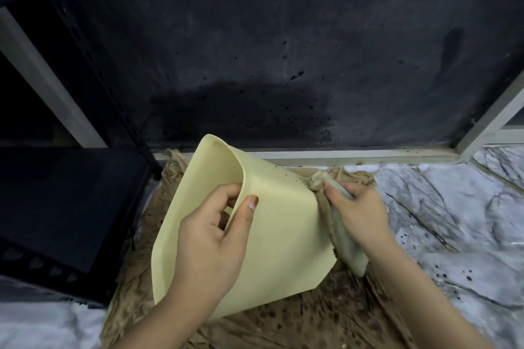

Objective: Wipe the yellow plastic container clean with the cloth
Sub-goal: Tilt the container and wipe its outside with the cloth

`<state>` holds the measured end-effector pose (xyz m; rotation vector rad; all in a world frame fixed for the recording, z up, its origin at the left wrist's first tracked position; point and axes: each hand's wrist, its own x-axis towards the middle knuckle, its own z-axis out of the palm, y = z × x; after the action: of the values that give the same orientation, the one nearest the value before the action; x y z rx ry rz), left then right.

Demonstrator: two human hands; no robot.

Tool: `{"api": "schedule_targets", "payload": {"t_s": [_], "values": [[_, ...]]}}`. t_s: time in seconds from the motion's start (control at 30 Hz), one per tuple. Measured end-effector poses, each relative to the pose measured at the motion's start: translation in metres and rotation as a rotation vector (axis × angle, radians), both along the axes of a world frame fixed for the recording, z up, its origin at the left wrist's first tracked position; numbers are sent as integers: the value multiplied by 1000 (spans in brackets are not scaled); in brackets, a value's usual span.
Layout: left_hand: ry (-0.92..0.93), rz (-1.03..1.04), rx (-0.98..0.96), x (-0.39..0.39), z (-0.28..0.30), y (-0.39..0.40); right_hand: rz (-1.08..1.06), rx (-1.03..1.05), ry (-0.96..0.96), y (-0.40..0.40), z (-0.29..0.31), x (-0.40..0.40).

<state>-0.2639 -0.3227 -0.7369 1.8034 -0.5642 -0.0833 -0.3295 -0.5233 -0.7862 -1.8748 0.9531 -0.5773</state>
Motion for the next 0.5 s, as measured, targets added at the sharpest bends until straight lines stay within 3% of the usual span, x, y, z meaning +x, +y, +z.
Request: {"api": "schedule_targets", "payload": {"t_s": [0.33,0.5], "values": [[9,9,2,4,-3,2,-321,115,-24,-11,-54,-30],[-31,-4,-11,4,-4,3,-255,-1,-118,21,-40,-26]]}}
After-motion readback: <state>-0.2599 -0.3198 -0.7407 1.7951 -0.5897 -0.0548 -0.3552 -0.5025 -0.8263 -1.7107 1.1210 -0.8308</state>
